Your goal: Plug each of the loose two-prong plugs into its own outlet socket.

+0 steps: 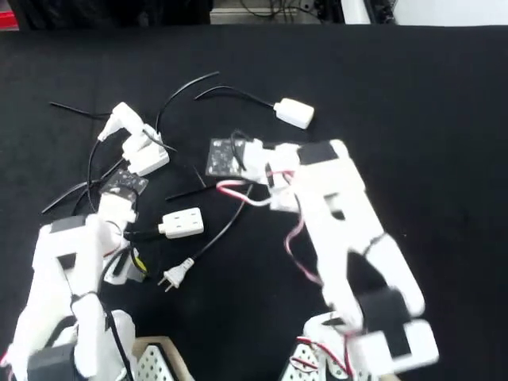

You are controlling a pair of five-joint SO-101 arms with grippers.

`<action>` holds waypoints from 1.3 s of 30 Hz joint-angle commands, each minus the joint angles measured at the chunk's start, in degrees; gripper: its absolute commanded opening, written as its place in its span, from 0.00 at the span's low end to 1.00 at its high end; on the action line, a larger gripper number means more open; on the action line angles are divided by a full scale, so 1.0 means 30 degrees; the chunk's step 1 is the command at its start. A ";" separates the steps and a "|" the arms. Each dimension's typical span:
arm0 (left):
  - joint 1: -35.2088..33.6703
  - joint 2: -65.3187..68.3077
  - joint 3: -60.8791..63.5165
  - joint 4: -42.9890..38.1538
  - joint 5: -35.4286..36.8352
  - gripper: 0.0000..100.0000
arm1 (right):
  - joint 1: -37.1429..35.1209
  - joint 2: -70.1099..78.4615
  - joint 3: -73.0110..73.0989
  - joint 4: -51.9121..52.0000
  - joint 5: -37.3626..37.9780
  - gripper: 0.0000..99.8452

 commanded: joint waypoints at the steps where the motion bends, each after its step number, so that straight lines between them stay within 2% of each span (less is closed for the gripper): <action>1: -0.0337 -0.3048 0.1626 -0.0879 0.0322 0.20 | -0.0234 0.2359 -0.3121 0.0117 0.0059 0.23; 11: -0.0337 -1.2454 0.6198 -0.0938 0.0322 0.20 | 0.0381 0.8161 -0.9538 0.3341 0.0557 0.23; 20: -0.0337 -1.8579 0.8132 0.2051 0.0205 0.20 | 0.0586 1.2791 -1.5048 0.6242 0.0703 0.23; 27: -0.0337 -2.3766 0.9480 0.4777 0.0205 0.20 | 0.0674 1.6249 -1.7802 0.6505 0.0615 0.23; 30: -0.0337 -2.3853 0.9451 0.4923 0.0176 0.20 | 0.1114 1.6982 -1.8886 0.7209 0.0615 0.23; 39: -0.0337 -2.3795 0.9509 0.4777 0.0176 0.20 | 0.1641 1.8242 -2.0762 0.9875 0.0703 0.01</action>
